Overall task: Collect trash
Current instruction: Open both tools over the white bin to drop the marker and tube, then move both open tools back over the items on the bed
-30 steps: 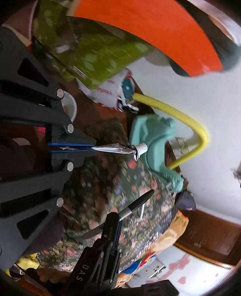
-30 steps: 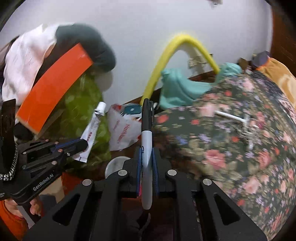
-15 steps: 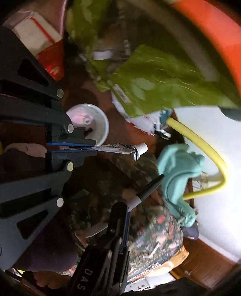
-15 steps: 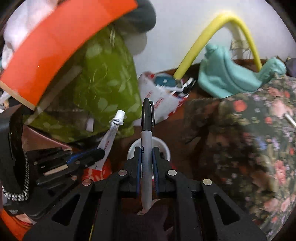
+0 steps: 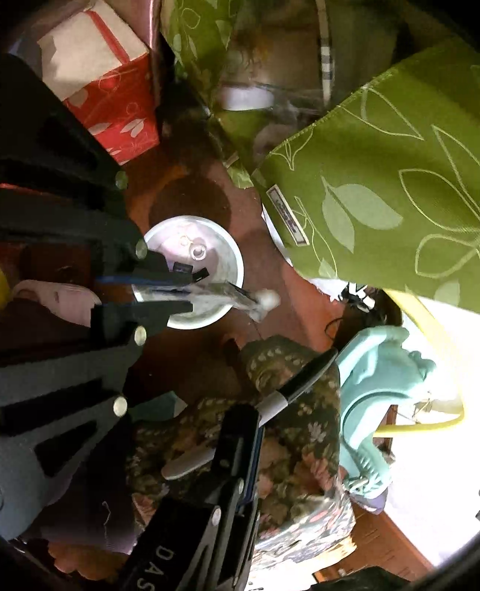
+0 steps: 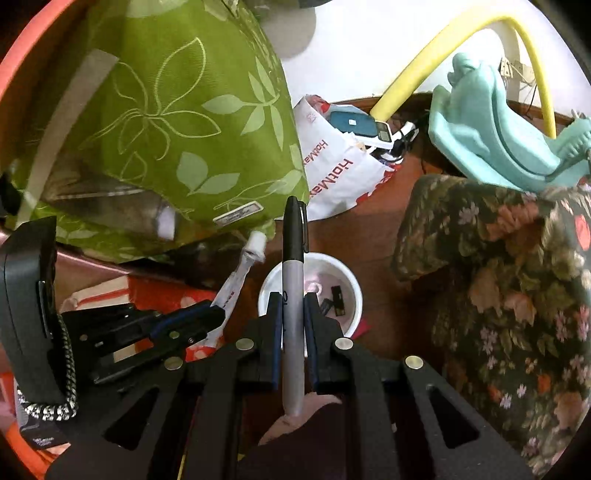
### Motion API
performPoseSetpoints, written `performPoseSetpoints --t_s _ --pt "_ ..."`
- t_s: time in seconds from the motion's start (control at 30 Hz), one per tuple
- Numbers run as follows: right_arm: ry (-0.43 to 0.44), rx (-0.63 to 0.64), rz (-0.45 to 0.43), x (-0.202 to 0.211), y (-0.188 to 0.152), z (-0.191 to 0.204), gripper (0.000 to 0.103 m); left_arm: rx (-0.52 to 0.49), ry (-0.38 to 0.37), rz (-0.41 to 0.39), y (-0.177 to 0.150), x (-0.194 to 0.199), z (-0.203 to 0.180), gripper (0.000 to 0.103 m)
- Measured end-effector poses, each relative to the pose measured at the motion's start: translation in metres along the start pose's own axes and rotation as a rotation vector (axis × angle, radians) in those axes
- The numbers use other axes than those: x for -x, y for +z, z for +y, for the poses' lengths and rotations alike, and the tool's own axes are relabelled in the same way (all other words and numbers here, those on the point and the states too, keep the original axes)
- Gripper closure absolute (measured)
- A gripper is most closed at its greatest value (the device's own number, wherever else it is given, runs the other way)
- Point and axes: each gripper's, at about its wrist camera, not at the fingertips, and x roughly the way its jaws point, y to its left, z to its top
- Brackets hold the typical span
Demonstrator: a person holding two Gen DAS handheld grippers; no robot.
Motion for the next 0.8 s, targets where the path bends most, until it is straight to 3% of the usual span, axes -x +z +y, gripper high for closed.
performPoseSetpoints --t_s 0.1,0.2,0.5,0.8 --pt "0.004 -0.006 0.036 -0.006 0.003 -0.003 0.078 0.004 0.014 0.003 -0.001 -0.003 0.0 0.081" --pt "0.021 -0.018 0.031 -0.004 0.003 -0.005 0.069 -0.015 0.035 0.012 -0.003 -0.004 -0.001 0.081" --pt "-0.003 -0.011 -0.028 0.027 -0.006 -0.008 0.069 -0.064 0.034 -0.011 -0.007 0.013 -0.02 0.081" --pt "-0.091 -0.03 -0.201 0.103 -0.031 -0.029 0.069 -0.162 0.013 -0.112 0.0 0.054 -0.075 0.081"
